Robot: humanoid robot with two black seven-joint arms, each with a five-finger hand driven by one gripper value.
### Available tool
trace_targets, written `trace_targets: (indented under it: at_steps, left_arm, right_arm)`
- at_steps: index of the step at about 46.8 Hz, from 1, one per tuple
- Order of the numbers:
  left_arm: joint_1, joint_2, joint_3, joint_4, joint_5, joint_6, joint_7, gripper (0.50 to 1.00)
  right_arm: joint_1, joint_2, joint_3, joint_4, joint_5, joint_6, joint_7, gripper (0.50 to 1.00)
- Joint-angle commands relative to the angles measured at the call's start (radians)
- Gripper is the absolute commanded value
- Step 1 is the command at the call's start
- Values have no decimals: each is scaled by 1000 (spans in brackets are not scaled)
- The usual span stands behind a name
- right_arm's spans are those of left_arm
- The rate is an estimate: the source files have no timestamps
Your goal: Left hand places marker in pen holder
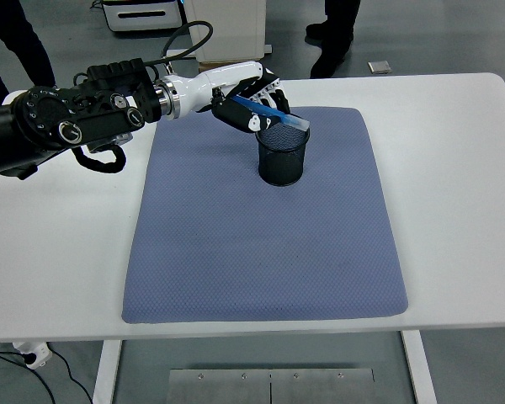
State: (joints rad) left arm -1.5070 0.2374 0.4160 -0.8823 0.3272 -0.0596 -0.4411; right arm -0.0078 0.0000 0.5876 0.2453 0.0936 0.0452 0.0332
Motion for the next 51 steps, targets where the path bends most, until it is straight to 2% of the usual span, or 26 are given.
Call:
trace_targets:
  at_steps: [1,12,24,44,51]
  left_arm:
    - [11,-13,-19,9,-11,1,1,500]
    - [28,-26,-68,11,-77,6,1,500]
    - [85,-27,-123,17,-184,10,1,500]
    - [174,-61,-232,57,-204,12,1,500]
    - [211,-102,-279,97,-209,12,1,500]
  right_arm:
    - [0,0,0,0,0,-1,1,1000]
    - [0,0,0,0,0,1,-1,1000]
    - [0,0,0,0,0,-1,1,1000]
    - [0,0,0,0,0,-1,1,1000]
    - [0,0,0,0,0,-1,-1,1000]
